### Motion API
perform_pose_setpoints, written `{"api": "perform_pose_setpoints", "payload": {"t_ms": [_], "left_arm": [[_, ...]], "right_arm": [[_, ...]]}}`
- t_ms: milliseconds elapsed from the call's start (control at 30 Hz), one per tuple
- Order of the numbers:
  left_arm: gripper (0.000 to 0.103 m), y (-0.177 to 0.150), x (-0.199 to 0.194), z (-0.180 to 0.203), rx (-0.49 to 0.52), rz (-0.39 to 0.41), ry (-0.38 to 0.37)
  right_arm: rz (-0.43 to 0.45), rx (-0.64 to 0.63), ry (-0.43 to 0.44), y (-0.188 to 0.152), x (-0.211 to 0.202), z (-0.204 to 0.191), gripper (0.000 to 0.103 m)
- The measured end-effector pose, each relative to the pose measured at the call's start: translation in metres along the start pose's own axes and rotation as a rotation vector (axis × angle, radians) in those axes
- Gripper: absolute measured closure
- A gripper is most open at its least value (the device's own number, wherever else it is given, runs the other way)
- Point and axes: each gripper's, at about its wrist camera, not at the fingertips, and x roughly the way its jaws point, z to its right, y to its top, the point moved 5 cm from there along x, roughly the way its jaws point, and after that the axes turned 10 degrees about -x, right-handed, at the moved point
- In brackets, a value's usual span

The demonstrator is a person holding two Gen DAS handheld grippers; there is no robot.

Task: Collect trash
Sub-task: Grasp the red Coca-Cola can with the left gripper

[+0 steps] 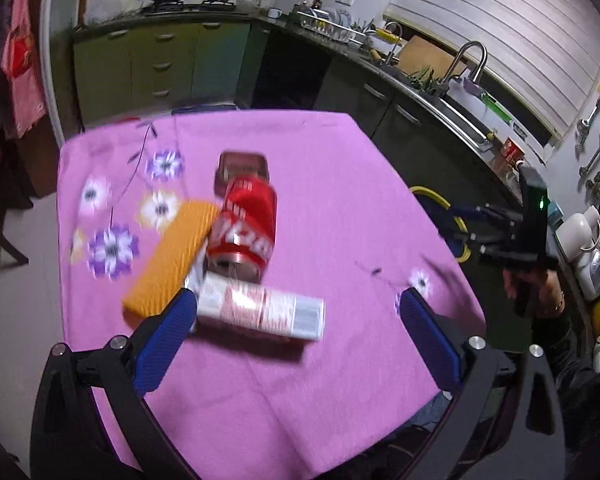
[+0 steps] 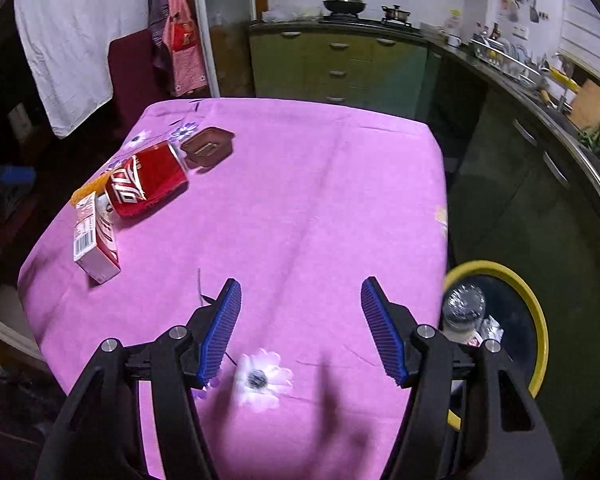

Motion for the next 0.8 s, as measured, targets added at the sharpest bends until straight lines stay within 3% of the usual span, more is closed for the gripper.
{"api": "perform_pose_setpoints", "payload": {"t_ms": [100,267,433,633,800], "left_arm": [[0.006,0.025,0.018,0.015,0.055,-0.058,-0.015],[0.006,0.050,0.078,0.035,0.150,-0.204,0.088],[0.006,0.074,0.131,0.021,0.103,-0.345,0.175],[0.006,0.075,0.159,0.004,0.088,-0.413,0.279],[0.007,0.072,0.171,-0.003,0.092,-0.435,0.320]], "right_arm": [[-0.001,0.002,0.002,0.002,0.001,-0.006,0.041],[-0.024,0.015,0.006,-0.005,0.001,-0.004,0.041],[-0.032,0.029,0.007,-0.013,-0.001,0.001,0.040],[-0.045,0.040,0.020,-0.020,0.006,0.005,0.040],[-0.044,0.042,0.039,-0.020,0.013,0.005,0.040]]}}
